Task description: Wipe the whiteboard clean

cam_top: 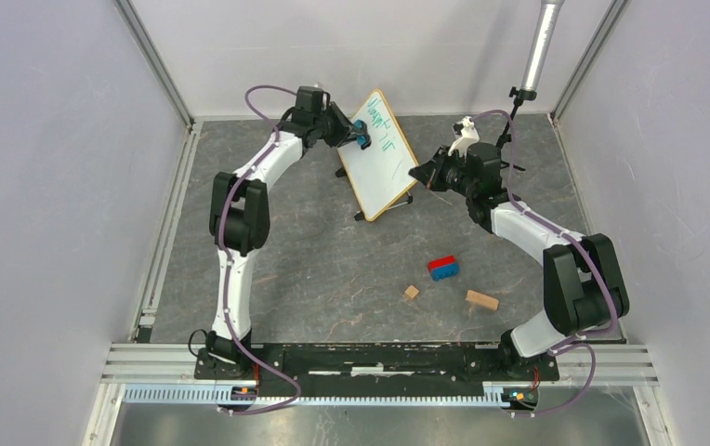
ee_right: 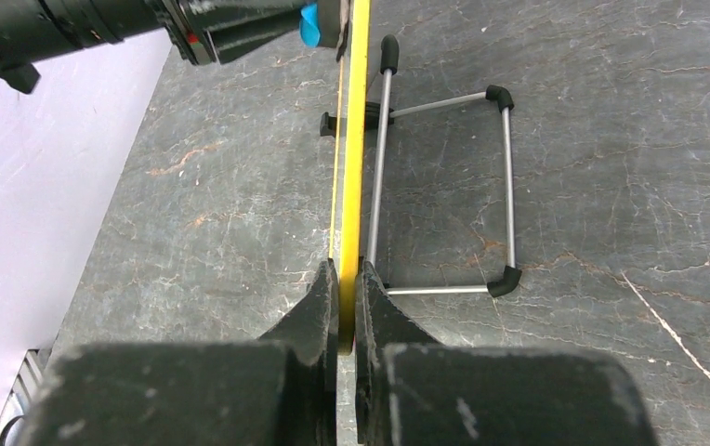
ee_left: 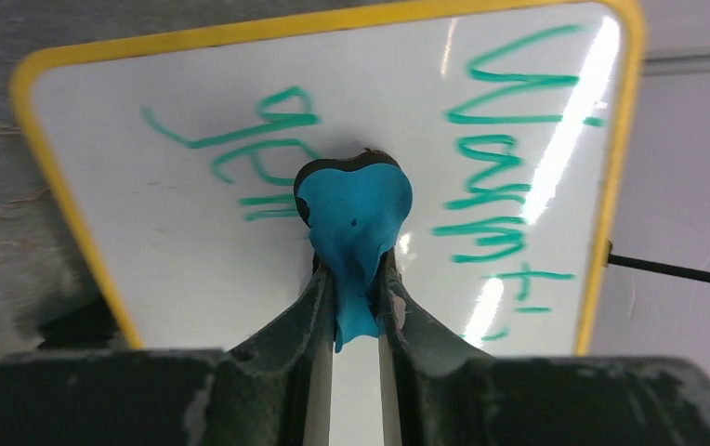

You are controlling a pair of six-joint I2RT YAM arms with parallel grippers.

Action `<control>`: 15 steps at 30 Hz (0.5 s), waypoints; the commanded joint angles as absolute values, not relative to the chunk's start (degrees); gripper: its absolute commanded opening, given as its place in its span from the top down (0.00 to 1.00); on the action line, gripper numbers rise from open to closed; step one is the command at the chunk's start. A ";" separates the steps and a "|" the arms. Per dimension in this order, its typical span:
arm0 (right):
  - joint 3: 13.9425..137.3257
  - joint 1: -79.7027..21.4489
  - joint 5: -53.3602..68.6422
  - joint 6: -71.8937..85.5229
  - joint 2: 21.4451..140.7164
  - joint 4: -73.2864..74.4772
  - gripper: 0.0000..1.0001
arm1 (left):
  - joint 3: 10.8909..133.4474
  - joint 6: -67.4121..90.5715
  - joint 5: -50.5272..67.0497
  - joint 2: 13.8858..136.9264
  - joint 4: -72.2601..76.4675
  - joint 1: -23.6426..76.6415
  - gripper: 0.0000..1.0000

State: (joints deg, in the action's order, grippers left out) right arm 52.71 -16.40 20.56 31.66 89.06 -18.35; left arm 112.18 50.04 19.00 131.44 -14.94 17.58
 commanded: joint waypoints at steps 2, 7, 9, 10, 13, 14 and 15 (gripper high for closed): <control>54.40 -18.64 25.75 26.45 90.26 -17.02 1.00 | 118.41 48.43 21.12 131.36 -14.13 20.38 0.77; 54.51 -18.62 25.71 26.37 90.37 -16.90 1.00 | 118.42 47.78 20.72 131.99 -14.28 19.53 0.76; 54.49 -18.57 25.75 26.32 90.60 -16.90 1.00 | 118.09 49.41 22.96 133.52 -13.56 18.14 0.76; 54.49 -18.63 25.80 26.32 90.68 -16.88 1.00 | 118.04 49.94 23.55 134.40 -13.73 17.33 0.76; 54.58 -18.63 25.80 26.35 90.87 -16.93 1.00 | 115.91 49.39 22.88 135.22 -13.86 15.17 0.77; 54.58 -18.59 25.77 26.36 90.90 -16.94 1.00 | 114.72 49.08 22.28 135.31 -13.67 14.64 0.77; 54.65 -18.67 25.83 26.31 90.96 -16.94 1.00 | 113.67 49.13 22.17 135.47 -13.52 13.83 0.77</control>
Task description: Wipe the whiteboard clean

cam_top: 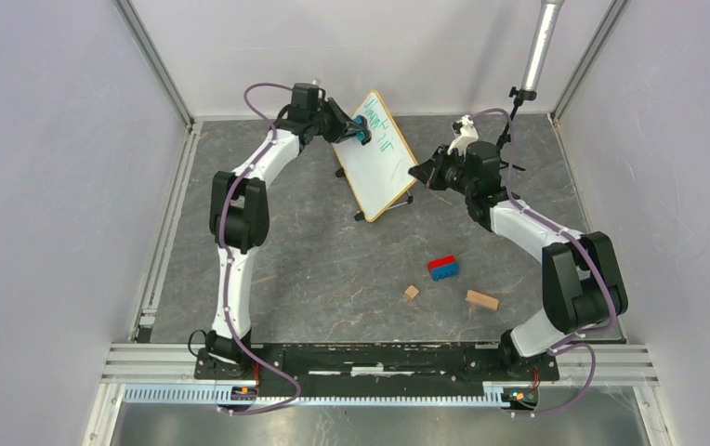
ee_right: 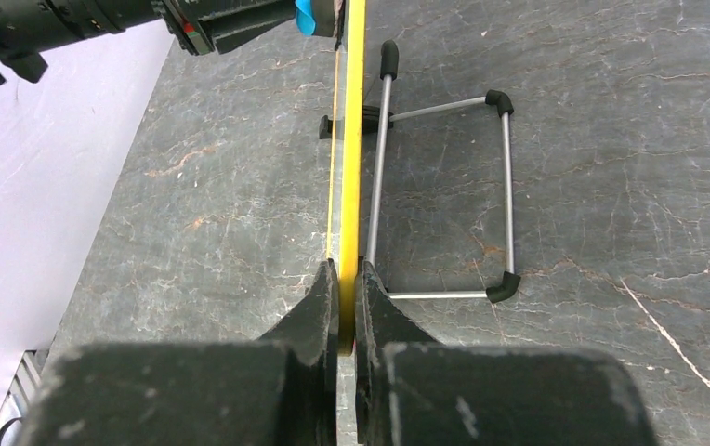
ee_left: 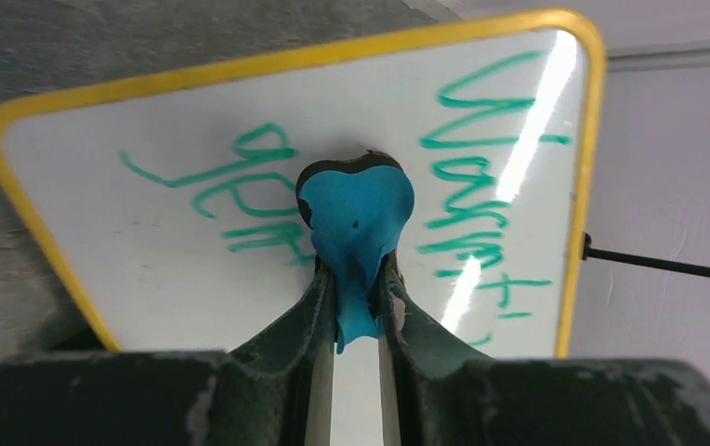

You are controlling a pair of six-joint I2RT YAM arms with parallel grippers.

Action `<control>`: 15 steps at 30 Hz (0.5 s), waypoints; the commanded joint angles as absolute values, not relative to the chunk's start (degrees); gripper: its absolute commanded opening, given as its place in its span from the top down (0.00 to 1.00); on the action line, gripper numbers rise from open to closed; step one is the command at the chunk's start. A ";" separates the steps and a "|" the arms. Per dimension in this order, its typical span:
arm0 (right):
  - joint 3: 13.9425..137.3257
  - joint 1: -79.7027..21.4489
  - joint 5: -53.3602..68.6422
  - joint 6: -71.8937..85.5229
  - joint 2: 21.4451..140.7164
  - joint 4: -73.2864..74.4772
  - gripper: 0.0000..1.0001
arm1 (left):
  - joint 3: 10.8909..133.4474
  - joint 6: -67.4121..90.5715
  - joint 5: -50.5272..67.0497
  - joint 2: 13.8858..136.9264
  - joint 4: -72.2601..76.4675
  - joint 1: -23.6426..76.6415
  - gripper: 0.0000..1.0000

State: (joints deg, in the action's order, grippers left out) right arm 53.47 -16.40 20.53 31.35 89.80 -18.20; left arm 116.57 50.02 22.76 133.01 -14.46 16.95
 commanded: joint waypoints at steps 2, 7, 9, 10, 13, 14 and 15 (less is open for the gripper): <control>54.69 -18.72 25.94 26.44 91.18 -16.99 1.00 | 111.81 49.30 22.52 136.02 -12.63 12.62 0.77; 54.84 -18.72 26.37 26.64 91.67 -17.30 1.00 | 111.98 48.35 22.02 137.70 -13.77 11.43 0.78; 54.93 -18.79 26.55 26.78 91.83 -17.42 1.00 | 113.22 48.79 22.10 137.88 -14.02 11.50 0.78; 55.02 -18.81 26.55 26.78 91.93 -17.47 1.00 | 113.73 49.31 22.09 137.71 -13.83 11.59 0.78; 55.12 -18.95 26.42 26.64 91.96 -17.36 1.00 | 117.30 48.94 21.98 136.90 -13.69 13.00 0.77; 55.15 -19.07 26.38 26.62 92.00 -17.32 1.00 | 118.76 48.79 22.02 136.76 -14.02 13.71 0.77; 55.19 -19.15 26.39 26.59 92.15 -17.33 1.00 | 120.28 48.84 21.97 136.72 -14.14 14.26 0.77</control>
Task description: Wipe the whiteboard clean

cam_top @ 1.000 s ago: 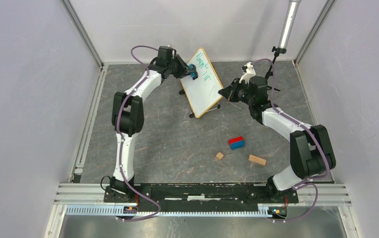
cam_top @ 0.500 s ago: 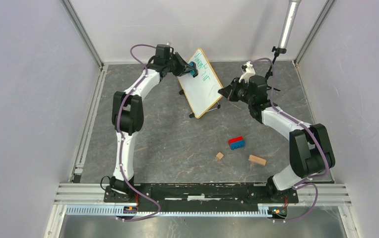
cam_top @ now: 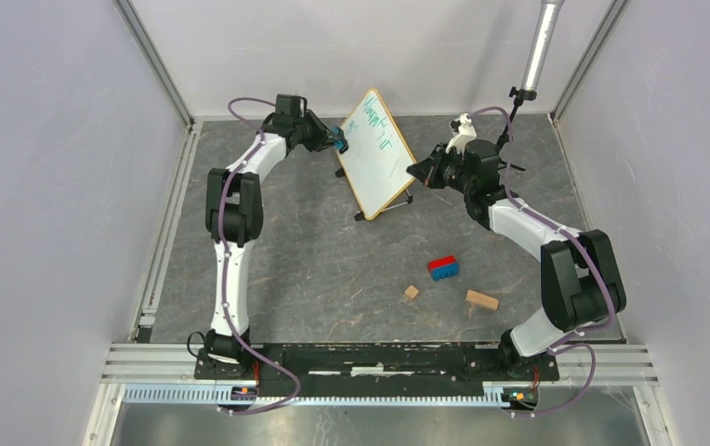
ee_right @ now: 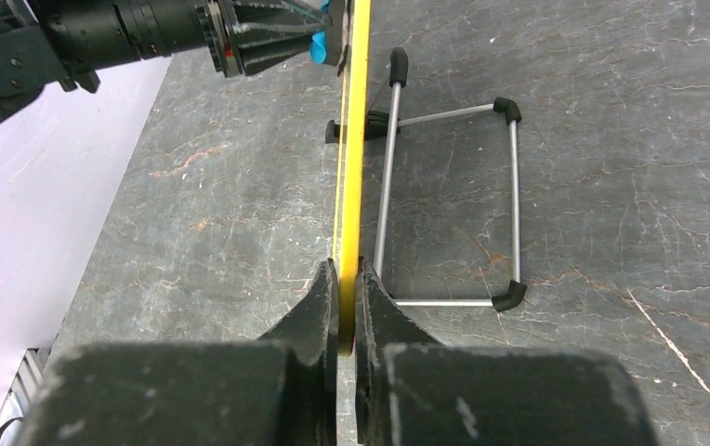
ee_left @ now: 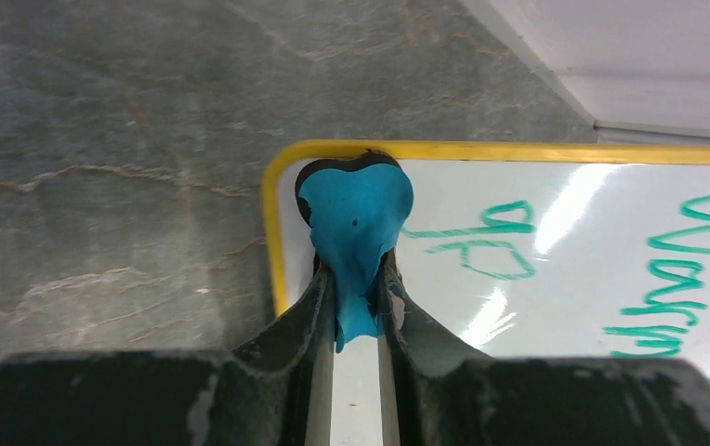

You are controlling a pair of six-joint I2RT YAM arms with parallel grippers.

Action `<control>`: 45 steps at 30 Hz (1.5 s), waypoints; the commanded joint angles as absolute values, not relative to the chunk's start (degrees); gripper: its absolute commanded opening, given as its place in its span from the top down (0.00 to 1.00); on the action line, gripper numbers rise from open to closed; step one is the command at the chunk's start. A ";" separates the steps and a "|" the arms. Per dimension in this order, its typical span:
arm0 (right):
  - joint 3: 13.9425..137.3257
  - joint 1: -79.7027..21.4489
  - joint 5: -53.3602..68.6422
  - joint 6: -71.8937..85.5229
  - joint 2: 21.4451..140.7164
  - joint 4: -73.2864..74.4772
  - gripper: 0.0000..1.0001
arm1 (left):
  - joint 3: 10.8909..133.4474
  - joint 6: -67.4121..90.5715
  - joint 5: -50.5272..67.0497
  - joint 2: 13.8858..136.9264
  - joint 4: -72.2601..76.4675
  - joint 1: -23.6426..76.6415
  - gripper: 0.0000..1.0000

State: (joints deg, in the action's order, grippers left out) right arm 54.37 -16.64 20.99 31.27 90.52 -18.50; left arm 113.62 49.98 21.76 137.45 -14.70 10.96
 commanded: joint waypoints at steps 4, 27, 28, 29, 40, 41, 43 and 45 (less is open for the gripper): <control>55.31 -19.28 26.50 26.56 92.30 -17.24 1.00 | 125.85 49.75 22.14 137.38 -13.96 16.04 0.77; 56.21 -19.65 26.52 26.10 92.43 -16.21 1.00 | 121.90 49.05 20.60 145.30 -14.26 9.58 0.78; 56.25 -19.69 26.51 26.01 92.37 -16.10 1.00 | 122.31 49.13 20.84 145.36 -14.41 9.58 0.78; 56.16 -19.68 26.46 25.92 92.27 -16.06 1.00 | 122.63 49.21 20.91 145.26 -14.53 9.58 0.78; 56.23 -20.21 26.40 25.89 92.63 -16.07 1.00 | 129.57 49.51 21.18 139.74 -12.30 12.27 0.77; 56.25 -20.29 26.45 25.84 92.57 -16.03 1.00 | 130.70 50.15 21.77 140.22 -11.87 12.59 0.77; 56.37 -20.30 26.37 25.76 92.52 -15.88 1.00 | 131.43 52.87 23.80 141.21 -9.59 13.11 0.77; 56.58 -20.30 26.25 25.58 92.35 -15.57 1.00 | 130.82 55.42 25.70 141.31 -6.71 13.94 0.77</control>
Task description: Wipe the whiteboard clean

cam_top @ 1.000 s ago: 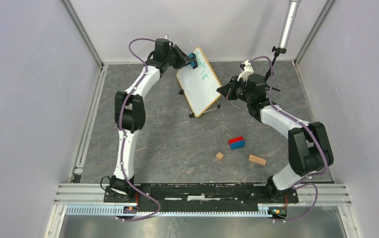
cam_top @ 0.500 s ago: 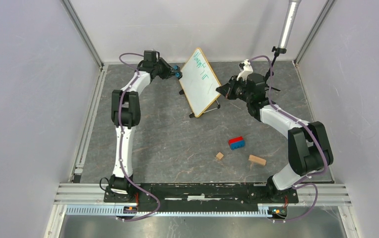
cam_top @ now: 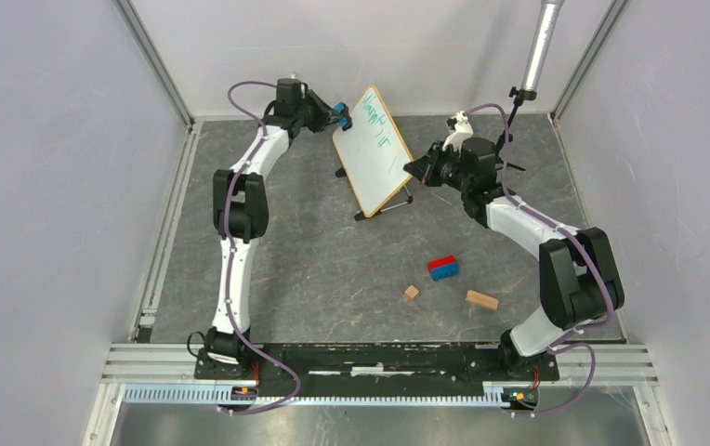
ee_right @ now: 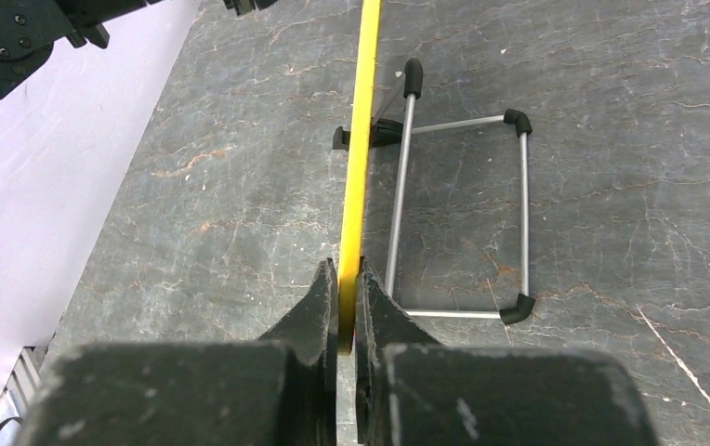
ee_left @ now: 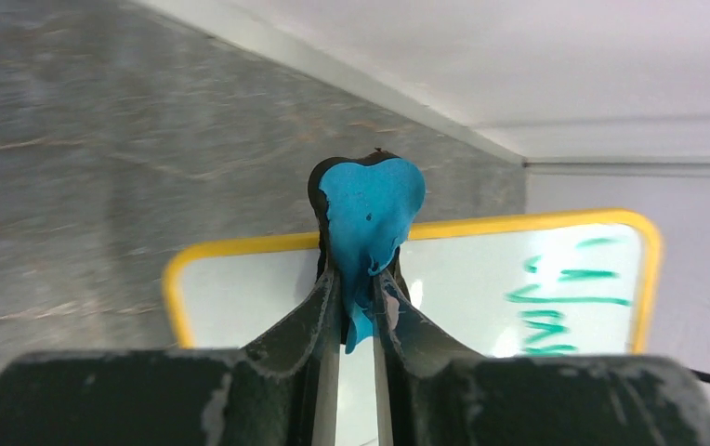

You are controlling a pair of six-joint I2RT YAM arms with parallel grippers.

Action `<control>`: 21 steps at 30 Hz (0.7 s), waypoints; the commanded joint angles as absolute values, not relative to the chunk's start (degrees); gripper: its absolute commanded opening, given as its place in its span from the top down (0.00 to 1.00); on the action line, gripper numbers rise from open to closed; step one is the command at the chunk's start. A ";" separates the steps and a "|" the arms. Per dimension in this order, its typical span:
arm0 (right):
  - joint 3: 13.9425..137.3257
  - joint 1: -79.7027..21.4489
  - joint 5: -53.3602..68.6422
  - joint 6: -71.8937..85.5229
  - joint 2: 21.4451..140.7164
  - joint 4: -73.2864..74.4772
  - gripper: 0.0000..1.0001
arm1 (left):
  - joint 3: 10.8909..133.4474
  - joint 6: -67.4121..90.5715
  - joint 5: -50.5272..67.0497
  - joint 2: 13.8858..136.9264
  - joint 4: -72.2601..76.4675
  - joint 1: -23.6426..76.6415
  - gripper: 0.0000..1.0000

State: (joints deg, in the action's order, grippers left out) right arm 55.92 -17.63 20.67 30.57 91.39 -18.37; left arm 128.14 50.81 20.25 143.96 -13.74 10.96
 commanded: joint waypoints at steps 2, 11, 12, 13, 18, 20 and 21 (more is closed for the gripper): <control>56.62 -20.35 26.04 25.46 92.22 -15.36 1.00 | 129.82 55.66 25.88 140.47 -5.61 15.12 0.77; 56.41 -20.52 26.47 25.59 92.37 -15.56 1.00 | 121.40 53.84 24.39 138.40 -3.70 13.48 0.77; 56.42 -20.57 26.48 25.61 92.30 -15.63 1.00 | 120.26 54.04 24.52 138.89 -3.76 12.67 0.77; 56.43 -20.57 26.46 25.56 92.31 -15.59 1.00 | 118.95 54.32 24.61 139.18 -3.68 11.79 0.77; 56.34 -20.57 26.43 25.58 92.38 -15.58 1.00 | 112.03 55.21 24.53 139.97 -2.39 8.69 0.78; 56.38 -20.59 26.56 25.60 92.58 -15.71 1.00 | 110.19 54.94 24.48 139.97 -2.12 8.26 0.79; 56.34 -20.65 26.57 25.59 92.62 -15.68 1.00 | 109.40 54.89 24.59 139.92 -1.80 8.18 0.79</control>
